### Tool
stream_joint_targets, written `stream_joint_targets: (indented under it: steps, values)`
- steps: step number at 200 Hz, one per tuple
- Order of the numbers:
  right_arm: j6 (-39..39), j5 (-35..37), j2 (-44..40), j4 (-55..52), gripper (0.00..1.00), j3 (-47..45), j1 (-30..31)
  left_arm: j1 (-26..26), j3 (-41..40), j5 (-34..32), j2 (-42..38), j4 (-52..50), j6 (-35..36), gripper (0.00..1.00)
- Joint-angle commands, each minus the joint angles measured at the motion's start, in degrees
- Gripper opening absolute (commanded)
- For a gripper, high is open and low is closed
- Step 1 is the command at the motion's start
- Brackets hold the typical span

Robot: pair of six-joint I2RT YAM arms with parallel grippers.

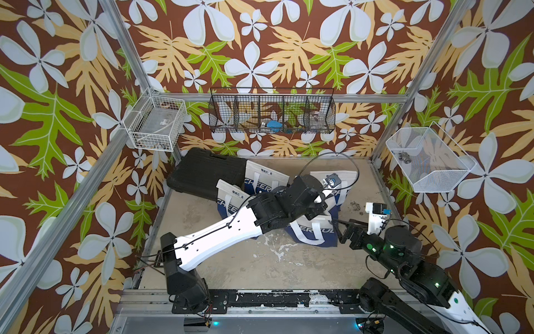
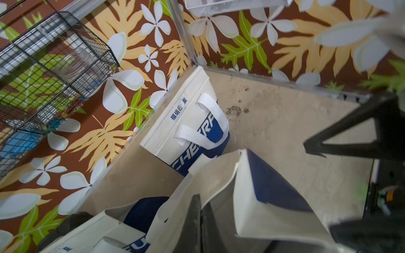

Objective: Open the takeout bag
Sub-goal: Open the takeout bag at the center of the board.

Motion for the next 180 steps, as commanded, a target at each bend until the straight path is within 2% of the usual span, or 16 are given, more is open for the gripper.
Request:
stream_joint_targets:
  steps: [1, 18, 34, 49, 70, 90, 118, 131, 144, 165, 180]
  values:
    - [0.14, -3.85, 0.0, -4.68, 0.97, 1.83, 0.01, 1.38, 6.44, 3.75, 3.08, -5.14, -14.56, 0.0]
    - [0.01, -4.31, 0.42, -2.41, 0.98, 2.85, 0.03, 4.47, 10.8, 13.49, 5.76, -7.2, -18.83, 0.0]
    - [-3.23, -1.16, 3.55, -2.17, 0.99, 5.91, 0.03, 6.0, 9.08, 19.9, 5.23, -6.05, -19.7, 0.0]
    - [-6.97, 2.93, 7.94, -3.02, 1.0, 9.77, 0.02, 5.95, 8.9, 20.23, 5.72, -8.47, -16.78, 0.0]
    - [-10.28, 4.95, 11.13, -4.21, 0.99, 16.44, 0.01, 5.94, 7.59, 18.62, 4.89, -10.23, -13.27, 0.0]
    - [-15.76, 7.08, 13.7, -4.54, 0.95, 18.97, 0.03, 6.02, 7.26, 20.15, 3.18, -11.34, -9.44, 0.0]
    - [-23.13, 1.23, 19.56, -3.84, 0.82, 18.37, 0.03, 6.02, 9.12, 22.91, 1.26, -12.15, -5.72, 0.0]
    - [-24.39, -0.77, 19.49, -1.06, 0.77, 16.3, -0.04, 6.0, 9.46, 23.99, 0.44, -12.19, -4.56, 0.0]
    - [-24.66, -1.52, 20.01, 0.19, 0.68, 15.17, 0.03, 5.93, 9.73, 25.47, -0.05, -12.18, -3.92, 0.0]
    - [-24.37, -3.45, 22.22, 1.25, 0.66, 14.9, 0.02, 5.55, 9.18, 27.66, -0.16, -12.46, -2.77, 0.0]
    - [-24.3, -3.38, 23.58, 1.69, 0.69, 14.82, 0.03, 4.91, 8.53, 28.77, -0.07, -12.93, -1.41, 0.0]
